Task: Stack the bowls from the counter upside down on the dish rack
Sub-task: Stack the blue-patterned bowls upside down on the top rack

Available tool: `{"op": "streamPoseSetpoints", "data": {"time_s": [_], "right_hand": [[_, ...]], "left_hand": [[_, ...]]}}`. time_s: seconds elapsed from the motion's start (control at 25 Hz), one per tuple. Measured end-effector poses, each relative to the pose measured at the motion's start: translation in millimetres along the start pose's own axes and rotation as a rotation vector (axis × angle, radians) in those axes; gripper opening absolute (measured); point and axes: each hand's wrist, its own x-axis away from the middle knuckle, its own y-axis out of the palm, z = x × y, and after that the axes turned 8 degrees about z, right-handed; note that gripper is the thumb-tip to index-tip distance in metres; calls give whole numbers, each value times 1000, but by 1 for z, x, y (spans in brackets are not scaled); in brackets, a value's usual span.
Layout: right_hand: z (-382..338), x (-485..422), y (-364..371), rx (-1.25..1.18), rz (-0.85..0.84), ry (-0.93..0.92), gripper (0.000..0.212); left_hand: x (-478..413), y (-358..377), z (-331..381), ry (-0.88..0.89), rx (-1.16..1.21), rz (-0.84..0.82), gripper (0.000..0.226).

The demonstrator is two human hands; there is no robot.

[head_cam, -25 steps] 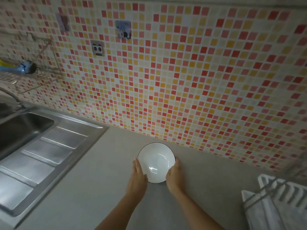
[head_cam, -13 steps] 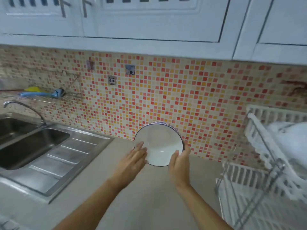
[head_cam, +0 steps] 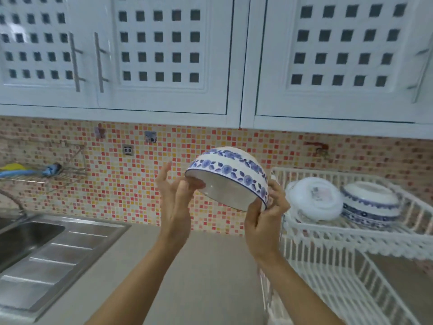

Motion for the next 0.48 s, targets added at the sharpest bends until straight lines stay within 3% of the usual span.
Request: {"op": "streamPoseSetpoints", "data": {"time_s": [0.08, 0.2, 0.44, 0.48], "right_hand": [[-1, -27, -26, 19, -9, -77, 12], [8, -64, -68, 131, -11, -239, 14], [61, -128, -172, 282, -3, -271, 9], [68, -139, -188, 282, -11, -303, 17]], "left_hand": [[-6, 34, 22, -90, -23, -28, 29], [-6, 79, 37, -80, -136, -80, 35], [17, 190, 27, -4, -208, -219, 46], [21, 207, 27, -17, -217, -249, 53]]}}
